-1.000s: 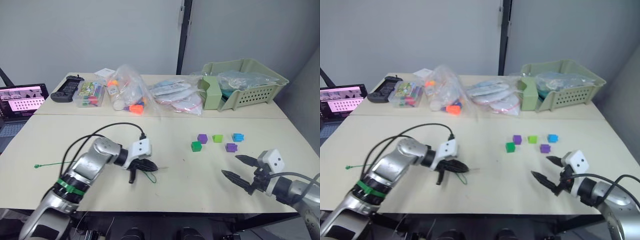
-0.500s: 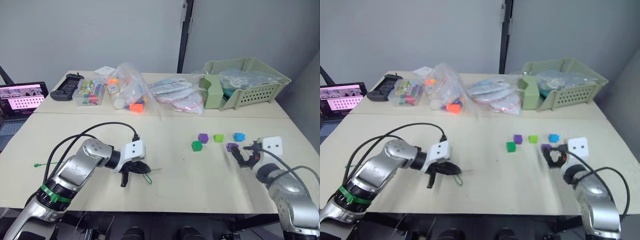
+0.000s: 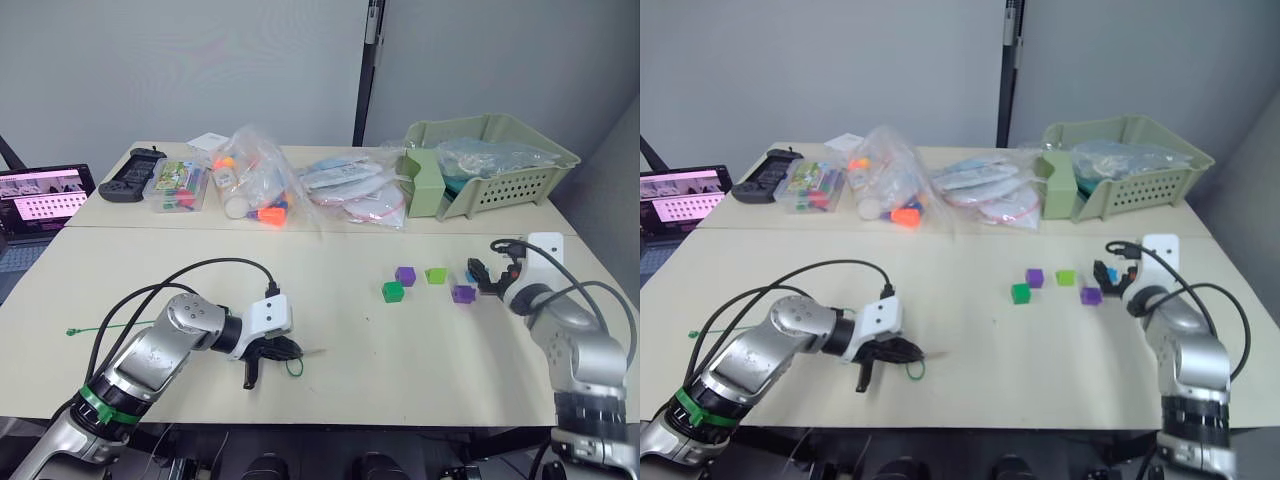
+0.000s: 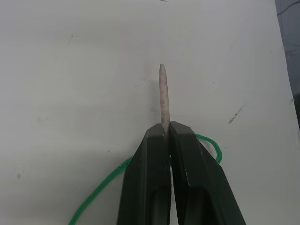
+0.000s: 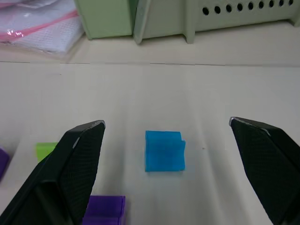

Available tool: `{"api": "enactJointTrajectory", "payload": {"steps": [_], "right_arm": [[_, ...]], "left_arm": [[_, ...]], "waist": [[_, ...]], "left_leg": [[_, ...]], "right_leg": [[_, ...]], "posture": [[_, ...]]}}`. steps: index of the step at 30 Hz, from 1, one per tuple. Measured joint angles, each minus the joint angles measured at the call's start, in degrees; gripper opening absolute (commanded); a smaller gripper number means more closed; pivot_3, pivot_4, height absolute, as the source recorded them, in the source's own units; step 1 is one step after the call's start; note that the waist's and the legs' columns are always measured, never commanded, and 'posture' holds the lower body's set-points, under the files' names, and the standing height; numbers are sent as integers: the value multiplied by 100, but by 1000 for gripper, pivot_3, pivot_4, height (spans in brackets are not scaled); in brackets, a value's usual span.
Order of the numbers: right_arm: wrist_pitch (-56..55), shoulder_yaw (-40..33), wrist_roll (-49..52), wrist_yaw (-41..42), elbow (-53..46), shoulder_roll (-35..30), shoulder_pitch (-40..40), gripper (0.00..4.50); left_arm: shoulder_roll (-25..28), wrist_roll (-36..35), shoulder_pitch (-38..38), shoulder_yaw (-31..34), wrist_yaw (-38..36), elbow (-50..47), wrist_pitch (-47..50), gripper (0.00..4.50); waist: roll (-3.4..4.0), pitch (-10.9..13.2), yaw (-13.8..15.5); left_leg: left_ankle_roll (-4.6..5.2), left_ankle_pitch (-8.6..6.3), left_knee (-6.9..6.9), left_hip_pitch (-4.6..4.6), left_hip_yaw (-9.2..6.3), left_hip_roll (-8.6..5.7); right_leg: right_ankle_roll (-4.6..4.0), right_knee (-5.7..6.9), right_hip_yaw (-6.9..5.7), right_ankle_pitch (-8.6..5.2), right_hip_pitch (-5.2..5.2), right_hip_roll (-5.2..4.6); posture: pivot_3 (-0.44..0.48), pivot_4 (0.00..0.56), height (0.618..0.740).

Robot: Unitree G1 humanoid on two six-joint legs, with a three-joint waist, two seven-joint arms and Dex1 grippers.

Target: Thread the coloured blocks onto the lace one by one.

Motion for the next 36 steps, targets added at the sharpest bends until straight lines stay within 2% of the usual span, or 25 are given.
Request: {"api": "enactJointTrajectory", "payload": {"steps": [10, 13, 20, 24, 27, 30, 33, 36], "right_arm": [[-145, 268, -146, 410, 1731, -134, -742, 4500], [-308, 276, -233, 429, 2039, -135, -868, 3679], [-502, 277, -241, 489, 2184, -135, -952, 1260], [-492, 265, -227, 478, 2084, -134, -908, 1167], [-369, 145, -179, 408, 1551, -127, -677, 1167], [57, -110, 83, 260, 420, -36, -222, 1167], [959, -496, 531, -198, -1527, 270, 286, 1167], [1900, -581, 978, -672, -3284, 679, 514, 1167]], "left_arm": [[16, -7, 48, 0, 74, -75, 3, 25], [16, -7, 52, 0, 95, -83, 5, 0], [17, -8, 107, 0, 115, -97, 12, 0], [24, -8, 162, 0, 117, -97, 10, 0], [52, -8, 170, 1, 113, -96, 4, 0], [94, -7, 182, 4, 109, -91, -12, 0], [117, -8, 185, 9, 97, -67, -54, 0], [126, -8, 170, 10, 87, -18, -135, 0]], "waist": [[0, 0, -22], [0, 0, -26], [0, 0, -43], [1, 0, -55], [1, 0, -52], [2, 0, -44], [5, 0, -35], [6, 0, -72]], "left_leg": [[0, 0, 0, 0, 4, -1], [0, 0, 0, 0, 2, -1], [0, 0, 0, -1, 2, -1], [0, 0, 0, -1, 1, -1], [0, 0, 0, -2, -3, -1], [0, 0, -1, -5, -9, -1], [0, 0, -1, -6, -22, 2], [0, 0, -1, -3, -28, 5]], "right_leg": [[0, -1, 4, 0, -1, -2], [0, 0, 3, 0, -1, -1], [0, 0, 3, 0, -1, -2], [0, 1, 3, 0, -1, -2], [0, 2, 2, 0, -2, -2], [0, 6, 1, 0, -3, -2], [0, 10, 0, 0, -6, -1], [0, 10, 0, 0, -5, 1]], "posture": [[0, 150, 740], [0, 150, 740], [0, 150, 740], [0, 150, 740], [0, 150, 740], [0, 150, 740], [0, 150, 740], [0, 150, 740]]}}
